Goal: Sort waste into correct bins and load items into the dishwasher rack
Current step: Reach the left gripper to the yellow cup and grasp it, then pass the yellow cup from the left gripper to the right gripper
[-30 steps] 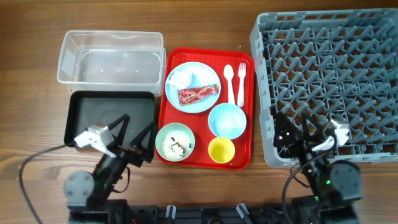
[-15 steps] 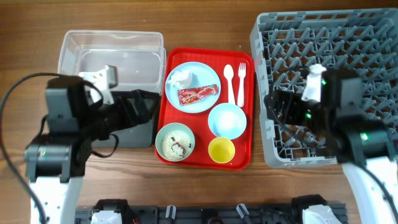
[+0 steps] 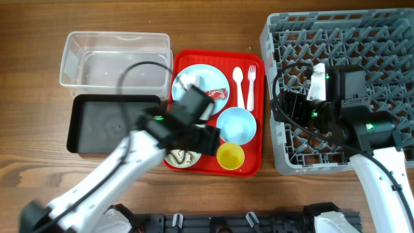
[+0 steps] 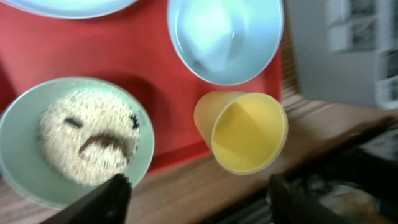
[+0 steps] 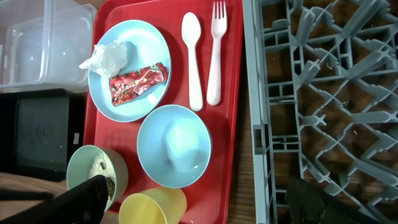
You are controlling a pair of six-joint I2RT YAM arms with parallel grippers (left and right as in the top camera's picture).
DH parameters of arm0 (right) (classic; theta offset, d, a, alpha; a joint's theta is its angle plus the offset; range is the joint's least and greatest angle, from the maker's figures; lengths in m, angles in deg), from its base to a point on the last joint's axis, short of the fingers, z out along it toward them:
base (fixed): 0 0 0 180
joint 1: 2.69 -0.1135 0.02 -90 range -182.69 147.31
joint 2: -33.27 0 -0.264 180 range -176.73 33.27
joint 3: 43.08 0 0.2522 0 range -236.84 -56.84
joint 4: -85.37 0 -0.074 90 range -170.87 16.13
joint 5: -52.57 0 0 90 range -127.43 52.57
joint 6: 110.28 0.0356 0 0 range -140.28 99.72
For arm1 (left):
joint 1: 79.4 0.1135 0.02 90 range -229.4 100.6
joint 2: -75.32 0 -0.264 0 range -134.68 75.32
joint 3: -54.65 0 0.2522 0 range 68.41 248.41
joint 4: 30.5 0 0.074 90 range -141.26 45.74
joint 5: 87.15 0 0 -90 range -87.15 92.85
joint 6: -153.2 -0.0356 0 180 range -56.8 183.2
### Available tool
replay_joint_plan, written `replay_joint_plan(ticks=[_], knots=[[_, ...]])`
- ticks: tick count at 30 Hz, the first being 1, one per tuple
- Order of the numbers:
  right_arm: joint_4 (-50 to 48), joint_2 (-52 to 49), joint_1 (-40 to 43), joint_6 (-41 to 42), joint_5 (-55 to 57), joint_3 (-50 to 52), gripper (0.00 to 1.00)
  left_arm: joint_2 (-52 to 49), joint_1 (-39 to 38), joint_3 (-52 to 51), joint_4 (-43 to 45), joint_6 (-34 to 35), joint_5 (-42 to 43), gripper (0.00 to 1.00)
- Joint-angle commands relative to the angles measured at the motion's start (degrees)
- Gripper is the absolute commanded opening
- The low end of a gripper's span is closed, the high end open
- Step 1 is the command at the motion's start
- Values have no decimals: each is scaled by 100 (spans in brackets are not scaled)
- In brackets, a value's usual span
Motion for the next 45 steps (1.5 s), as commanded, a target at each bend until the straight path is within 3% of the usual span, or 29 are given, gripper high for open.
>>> replay_joint_plan(ticks=[1,5,9,16,19,23,27,30,33,40,43,45], knots=[[-11,111,22,-68,-144,-138,93,-883,-640,44,260,79,-555,66],[11,111,22,-63,-144,-138,93,-1720,-938,44,415,81,-555,49],[44,111,22,-48,-144,-138,93,-1908,-916,57,391,236,-522,4],[66,111,22,105,-184,-138,98,-920,-643,367,-415,247,-179,4],[-15,111,22,-282,-1029,-138,92,-254,-221,367,-295,245,518,4],[-319,111,20,-883,-2592,-138,87,422,852,367,229,181,2253,4],[-1152,111,20,-1069,-4387,-138,87,568,2297,367,813,181,5095,4],[-2103,109,-127,-1161,-5801,-138,90,544,2688,367,1095,184,6293,4],[-2557,107,-518,-1139,-5901,-138,90,544,2767,367,1530,205,7283,4],[-3412,105,-1388,-529,-5075,-138,90,544,2767,367,1565,205,7506,4],[-3574,105,-1513,-389,-5080,-138,75,544,2767,367,1567,205,7488,4],[-3571,105,-1578,-391,-5077,-138,72,544,2767,367,1569,203,7482,5]])
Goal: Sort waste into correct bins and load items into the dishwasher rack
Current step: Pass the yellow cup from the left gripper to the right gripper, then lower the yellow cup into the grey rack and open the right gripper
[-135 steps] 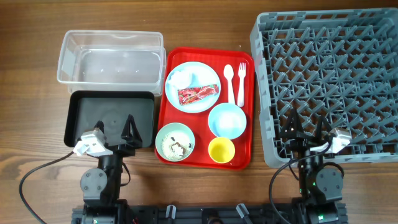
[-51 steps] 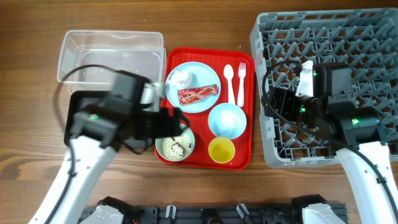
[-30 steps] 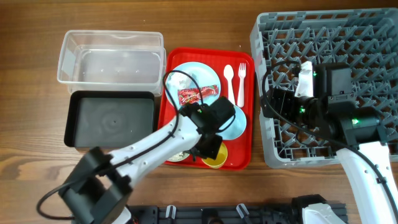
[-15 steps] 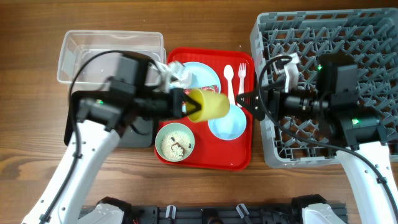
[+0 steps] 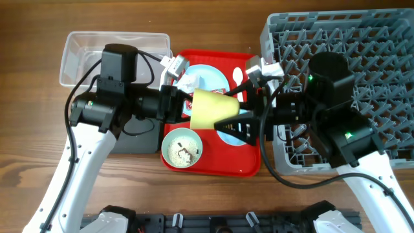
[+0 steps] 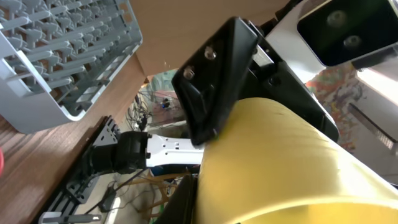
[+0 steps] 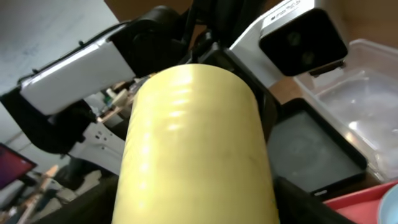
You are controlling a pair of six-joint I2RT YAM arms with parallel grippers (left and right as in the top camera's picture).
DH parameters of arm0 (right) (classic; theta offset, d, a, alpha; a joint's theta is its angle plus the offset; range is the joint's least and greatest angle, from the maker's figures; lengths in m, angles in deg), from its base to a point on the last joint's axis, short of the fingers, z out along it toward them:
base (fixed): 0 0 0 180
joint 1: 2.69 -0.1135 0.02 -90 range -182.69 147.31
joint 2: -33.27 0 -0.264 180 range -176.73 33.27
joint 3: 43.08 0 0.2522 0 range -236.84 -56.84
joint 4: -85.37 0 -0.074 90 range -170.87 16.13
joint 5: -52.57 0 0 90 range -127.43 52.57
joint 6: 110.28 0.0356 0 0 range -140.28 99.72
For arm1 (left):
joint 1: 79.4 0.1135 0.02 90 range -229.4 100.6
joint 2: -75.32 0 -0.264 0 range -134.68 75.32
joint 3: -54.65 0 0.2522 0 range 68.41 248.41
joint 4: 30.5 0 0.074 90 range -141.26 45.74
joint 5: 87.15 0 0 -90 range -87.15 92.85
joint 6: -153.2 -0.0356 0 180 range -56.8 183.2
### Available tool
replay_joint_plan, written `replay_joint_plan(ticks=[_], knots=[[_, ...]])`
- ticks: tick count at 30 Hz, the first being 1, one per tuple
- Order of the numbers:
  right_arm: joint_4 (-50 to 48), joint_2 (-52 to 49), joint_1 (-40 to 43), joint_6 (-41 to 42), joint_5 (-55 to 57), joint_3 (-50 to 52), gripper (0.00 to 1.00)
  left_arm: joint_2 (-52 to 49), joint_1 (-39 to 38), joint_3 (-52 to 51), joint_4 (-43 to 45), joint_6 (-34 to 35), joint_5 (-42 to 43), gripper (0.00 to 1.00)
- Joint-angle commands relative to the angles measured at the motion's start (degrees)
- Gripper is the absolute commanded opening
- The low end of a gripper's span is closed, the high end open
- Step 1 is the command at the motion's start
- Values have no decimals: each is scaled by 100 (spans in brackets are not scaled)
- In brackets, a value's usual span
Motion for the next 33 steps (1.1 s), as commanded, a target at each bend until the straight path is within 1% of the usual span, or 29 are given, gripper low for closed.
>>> replay_joint_plan(ticks=[1,2,3,5,6,8,11,14,16,17,18,19,21,25,27,30,32,33], knots=[[-39,70,-116,129,59,-96,66,13,35,63,20,0,214,5],[-26,70,-118,127,59,-96,61,13,35,63,20,-13,212,7],[-24,72,-118,122,61,-96,61,13,35,63,20,-13,212,31],[0,87,-98,92,188,-96,60,13,35,63,17,-17,122,92],[63,131,-28,4,339,-96,60,13,35,63,17,-17,-35,100],[289,308,234,-50,673,-96,60,13,35,63,13,-13,-407,100],[859,791,935,-90,1014,-96,60,13,35,63,7,-13,-719,100],[1757,1281,1722,-92,1714,-96,60,13,35,61,-15,-11,-1132,100],[2640,1497,2135,-85,2872,-96,60,13,35,61,-31,-13,-1353,100],[3185,1541,2280,-2,3751,-96,60,13,35,61,-31,-11,-1410,100],[3707,1528,2343,234,4590,-96,59,13,35,61,-33,-13,-1445,100],[4063,1475,2343,341,5108,-96,58,13,35,61,-33,-13,-1464,100],[4612,1294,2343,400,5635,-96,58,13,35,61,-31,-13,-1519,100],[5222,562,2343,431,6105,-96,57,13,35,61,-37,-11,-1784,100],[5289,70,2343,426,6258,-96,58,13,35,61,-70,-13,-1784,100],[5066,-605,2343,426,6275,-96,58,13,35,61,-225,-15,-1814,100],[4996,-1158,2343,452,6251,-96,58,13,35,61,-490,-13,-2142,100],[5095,-1497,2343,448,6140,-94,59,13,35,61,-796,-15,-2426,100]])
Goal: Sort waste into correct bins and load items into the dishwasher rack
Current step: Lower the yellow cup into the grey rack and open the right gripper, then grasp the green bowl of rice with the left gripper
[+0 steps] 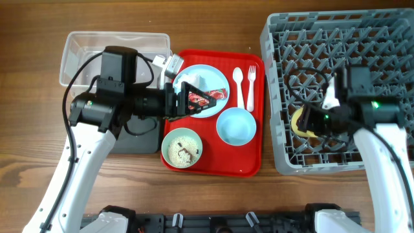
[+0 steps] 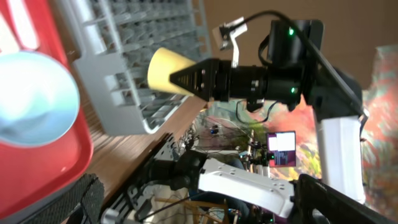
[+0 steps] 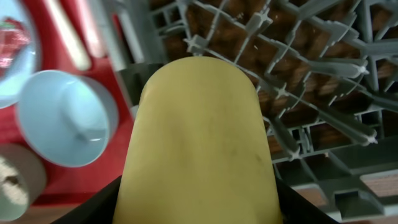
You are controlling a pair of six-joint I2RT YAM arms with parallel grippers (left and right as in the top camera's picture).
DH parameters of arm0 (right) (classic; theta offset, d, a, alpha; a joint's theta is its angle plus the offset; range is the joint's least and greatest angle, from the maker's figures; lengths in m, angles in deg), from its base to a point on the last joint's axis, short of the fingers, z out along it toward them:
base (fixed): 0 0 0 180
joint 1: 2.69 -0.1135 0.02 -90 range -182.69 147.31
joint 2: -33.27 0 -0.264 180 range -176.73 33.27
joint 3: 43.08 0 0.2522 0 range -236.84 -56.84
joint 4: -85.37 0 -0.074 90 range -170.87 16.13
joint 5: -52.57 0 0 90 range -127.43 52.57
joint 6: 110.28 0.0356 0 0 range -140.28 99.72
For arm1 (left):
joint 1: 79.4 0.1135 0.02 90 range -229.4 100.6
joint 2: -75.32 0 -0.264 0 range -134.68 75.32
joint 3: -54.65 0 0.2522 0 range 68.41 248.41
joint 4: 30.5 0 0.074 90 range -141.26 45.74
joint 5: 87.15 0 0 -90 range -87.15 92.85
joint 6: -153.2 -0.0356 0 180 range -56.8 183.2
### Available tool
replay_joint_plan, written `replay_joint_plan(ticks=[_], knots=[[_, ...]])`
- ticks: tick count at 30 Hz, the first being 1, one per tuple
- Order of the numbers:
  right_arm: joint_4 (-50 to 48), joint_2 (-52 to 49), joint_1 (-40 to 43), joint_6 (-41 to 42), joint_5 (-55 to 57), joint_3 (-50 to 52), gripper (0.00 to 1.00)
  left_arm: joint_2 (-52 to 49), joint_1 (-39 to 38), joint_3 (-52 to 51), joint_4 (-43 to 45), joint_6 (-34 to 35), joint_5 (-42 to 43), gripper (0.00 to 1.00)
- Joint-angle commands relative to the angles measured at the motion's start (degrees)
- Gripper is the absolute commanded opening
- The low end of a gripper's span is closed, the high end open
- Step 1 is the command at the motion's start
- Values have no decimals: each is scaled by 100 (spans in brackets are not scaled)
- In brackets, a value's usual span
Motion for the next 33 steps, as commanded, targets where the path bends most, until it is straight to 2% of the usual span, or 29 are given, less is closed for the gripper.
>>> replay_joint_plan(ticks=[1,2,6,9,11,14,15,17,19,23,25,28,31,33], knots=[[129,-699,17,87,72,-31,63,20,7,61,-494,-35,-664,100],[129,-817,17,87,72,-31,73,20,7,61,-612,-35,-787,100],[17,-929,17,166,81,-37,93,20,-94,61,-841,-365,-1121,100],[-199,-597,17,216,81,-136,94,20,-535,61,-848,-376,-1902,100],[-289,-223,17,195,-74,-212,93,15,-931,61,-938,-291,-3034,100],[-553,503,17,-72,-581,-227,92,-61,-1615,37,-1342,461,-5263,100],[-649,710,17,-142,-782,-227,92,-103,-1792,0,-1434,675,-5727,99],[-911,1196,17,-376,-1298,-227,92,-227,-2120,-168,-1482,1071,-6308,91],[-1165,1613,17,-426,-1657,-227,91,-446,-2354,-479,-1279,1351,-6518,79],[-1458,2002,17,-398,-2076,-227,92,-1049,-2719,-922,-649,1340,-6518,64],[-1443,2022,17,-382,-2103,-225,92,-1375,-2885,-925,-387,1322,-6520,61],[-1349,1921,17,-385,-2122,-219,92,-1869,-3062,-925,-90,1325,-6666,49],[-1276,1827,17,-385,-2122,-219,92,-2269,-3119,-925,-22,1325,-6789,41],[-1272,1779,17,-385,-2124,-219,92,-2514,-3119,-925,9,1325,-6839,30]])
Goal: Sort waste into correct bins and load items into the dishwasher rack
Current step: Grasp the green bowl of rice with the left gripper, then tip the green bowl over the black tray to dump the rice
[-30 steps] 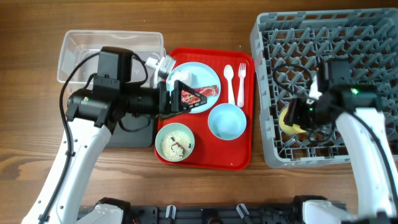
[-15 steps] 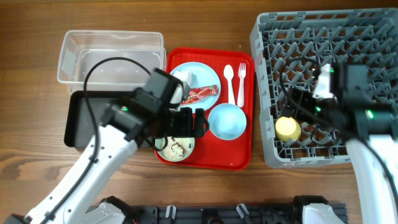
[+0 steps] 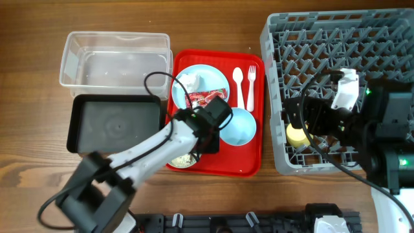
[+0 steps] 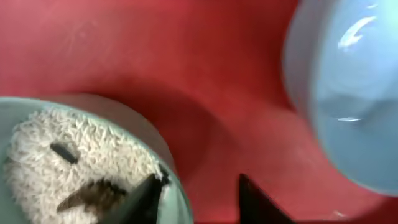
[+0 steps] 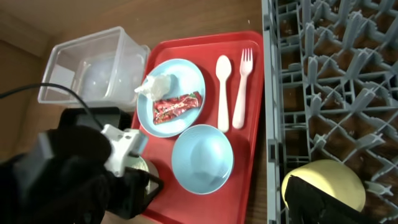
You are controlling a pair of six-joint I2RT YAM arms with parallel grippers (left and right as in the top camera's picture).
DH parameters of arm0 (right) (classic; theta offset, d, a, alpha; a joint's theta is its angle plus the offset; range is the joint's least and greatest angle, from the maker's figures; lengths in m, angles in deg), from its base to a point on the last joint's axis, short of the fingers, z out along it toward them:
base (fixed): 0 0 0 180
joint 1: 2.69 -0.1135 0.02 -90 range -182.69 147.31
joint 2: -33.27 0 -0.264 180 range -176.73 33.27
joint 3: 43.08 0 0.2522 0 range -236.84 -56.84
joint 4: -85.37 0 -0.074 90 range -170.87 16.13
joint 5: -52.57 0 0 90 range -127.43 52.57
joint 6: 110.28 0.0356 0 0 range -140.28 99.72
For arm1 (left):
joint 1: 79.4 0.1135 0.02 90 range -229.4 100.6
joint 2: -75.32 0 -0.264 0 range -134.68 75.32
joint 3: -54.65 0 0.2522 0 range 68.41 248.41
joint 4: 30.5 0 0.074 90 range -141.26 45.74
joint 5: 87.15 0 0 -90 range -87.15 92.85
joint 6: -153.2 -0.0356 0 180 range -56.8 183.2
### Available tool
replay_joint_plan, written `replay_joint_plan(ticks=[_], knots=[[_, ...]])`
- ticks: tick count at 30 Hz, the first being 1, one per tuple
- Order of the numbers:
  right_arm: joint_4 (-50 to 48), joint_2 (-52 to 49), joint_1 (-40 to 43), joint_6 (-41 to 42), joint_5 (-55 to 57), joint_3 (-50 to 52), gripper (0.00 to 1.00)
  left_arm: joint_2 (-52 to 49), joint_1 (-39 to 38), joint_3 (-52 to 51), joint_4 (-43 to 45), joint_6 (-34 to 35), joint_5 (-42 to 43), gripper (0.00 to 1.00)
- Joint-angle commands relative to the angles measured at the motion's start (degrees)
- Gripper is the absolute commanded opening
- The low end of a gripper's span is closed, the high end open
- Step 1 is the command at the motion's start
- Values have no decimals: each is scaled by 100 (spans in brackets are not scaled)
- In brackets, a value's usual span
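Note:
A yellow cup [image 3: 297, 134] lies on its side in the front left corner of the grey rack [image 3: 381, 39]. My right gripper [image 5: 205, 204] hangs open above it, one finger [image 5: 314, 202] over the cup [image 5: 326, 180]. My left gripper [image 4: 199, 200] is open and low on the red tray [image 3: 252, 165]. Its fingers [image 4: 146, 198] straddle the rim of the green bowl of food scraps [image 4: 74, 162]. A blue bowl [image 3: 238, 126] sits beside it. The blue plate [image 5: 169, 74] carries a red wrapper [image 5: 177, 106] and crumpled plastic [image 5: 155, 84]. A white spoon [image 5: 222, 93] and fork [image 5: 241, 87] lie alongside.
A clear plastic bin [image 3: 113, 58] stands at the back left, with a black bin [image 3: 113, 123] in front of it. Both are left of the tray. The rack fills the right side of the wooden table [image 3: 32, 162].
The right gripper has let go of the yellow cup, which now lies in the rack, and stands open above it. The left gripper has gone from raised over the plate down to the green bowl's rim.
First the left gripper was open over the yellow cup on the tray, the right one over the rack. Then both grippers met on the cup above the tray. Then the right gripper alone held it at the rack. Now it lies there, released.

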Motion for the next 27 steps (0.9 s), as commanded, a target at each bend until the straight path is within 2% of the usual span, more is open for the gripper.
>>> replay_joint_plan(ticks=[1,2,3,7,12,16,19,26,27], knots=[[11,-72,17,-96,-155,-79,92,-428,-28,-11,42,37,-289,22],[4,-74,17,-96,-153,-79,92,-452,-28,-11,44,37,-289,7],[2,-74,17,-98,-153,-79,91,-450,-28,-7,42,37,-289,4],[4,-74,17,-101,-151,-79,92,-234,-26,81,-227,37,-286,4],[0,-74,17,-98,-151,-79,92,529,107,754,-1252,-118,-291,4],[0,-74,17,-103,-149,-79,92,1392,780,863,-1325,-236,26,4],[2,-74,17,-103,-149,-79,92,1580,1707,863,-1333,-782,1023,4],[9,-74,17,-96,-151,-79,92,1058,4645,841,-1392,-2490,4520,4],[24,-74,17,-96,-151,-79,92,710,5246,835,-1523,-2955,5298,4]])
